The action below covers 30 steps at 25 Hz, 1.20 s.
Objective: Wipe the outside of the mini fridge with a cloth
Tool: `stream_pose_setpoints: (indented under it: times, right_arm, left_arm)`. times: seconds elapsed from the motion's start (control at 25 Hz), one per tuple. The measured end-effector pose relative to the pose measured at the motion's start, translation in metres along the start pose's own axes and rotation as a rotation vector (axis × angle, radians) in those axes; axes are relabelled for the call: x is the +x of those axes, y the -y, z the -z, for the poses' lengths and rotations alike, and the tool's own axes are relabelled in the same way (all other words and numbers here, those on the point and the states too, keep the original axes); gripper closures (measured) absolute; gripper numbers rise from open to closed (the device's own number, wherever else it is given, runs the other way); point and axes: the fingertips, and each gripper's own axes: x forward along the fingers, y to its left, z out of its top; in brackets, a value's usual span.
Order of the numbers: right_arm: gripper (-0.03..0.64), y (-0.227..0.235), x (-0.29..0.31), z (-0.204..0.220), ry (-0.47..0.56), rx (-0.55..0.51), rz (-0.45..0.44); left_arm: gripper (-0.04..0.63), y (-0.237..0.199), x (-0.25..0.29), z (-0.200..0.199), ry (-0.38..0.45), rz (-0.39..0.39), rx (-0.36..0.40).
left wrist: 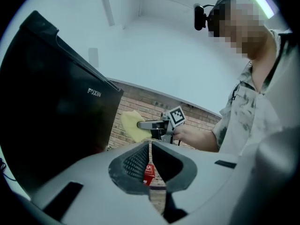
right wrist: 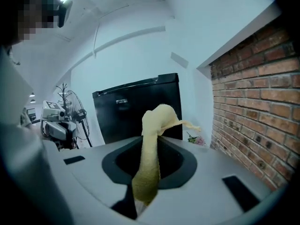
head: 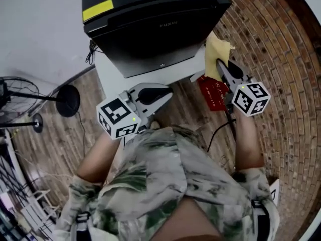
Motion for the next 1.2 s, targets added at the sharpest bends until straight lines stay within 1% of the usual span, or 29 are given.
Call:
stream_pose_setpoints:
  times: [0.12, 0.24, 0.4, 0.52, 0.6, 0.72, 0.84, 1.0, 1.2]
  right_arm:
    - [0.529, -0.032, -0.012, 0.004, 0.0, -0.024, -0.034]
    - [0.529, -0.062, -0.019, 0.005, 0.012, -0.046, -0.07]
    - [0.529, -0.101, -0.021, 0.01, 0.043, -0.069, -0.126]
    - [0.529, -0.138, -0.016, 0.022, 0.042, -0.074, -0.148]
    - [0.529, -0.163, -0.012, 0.027, 0.036, -0.08, -0.147]
    - [0.529, -0.196, 0.0, 0.024, 0.032, -0.117, -0.116]
    - [0.529, -0.232, 0.021, 0.014, 0.023, -0.153, -0.073]
    - [0.529, -0.288, 0.063, -0.015, 0.028, -0.183, -0.006]
    - [0.529, -0.364, 0.125, -0.051, 0.062, -0.205, 0.064]
  left_arm:
    - [0.566, 0.019, -0.012, 0.006, -0.006, -0.006, 0.001]
    - [0.566, 0.037, -0.026, 0.014, -0.026, -0.035, -0.018]
    - [0.566, 0.063, -0.046, 0.027, -0.071, -0.063, -0.016]
    - [0.566, 0.078, -0.072, 0.041, -0.093, -0.066, -0.021]
    - [0.566, 0.08, -0.094, 0.047, -0.094, -0.054, -0.024]
    - [0.566, 0.069, -0.128, 0.047, -0.073, -0.016, -0.004]
    - [0.568, 0.05, -0.173, 0.046, -0.064, 0.019, 0.024]
    - [0.568, 0.009, -0.247, 0.035, -0.075, 0.075, 0.081]
    - [0.568, -0.035, -0.334, 0.031, -0.096, 0.138, 0.096]
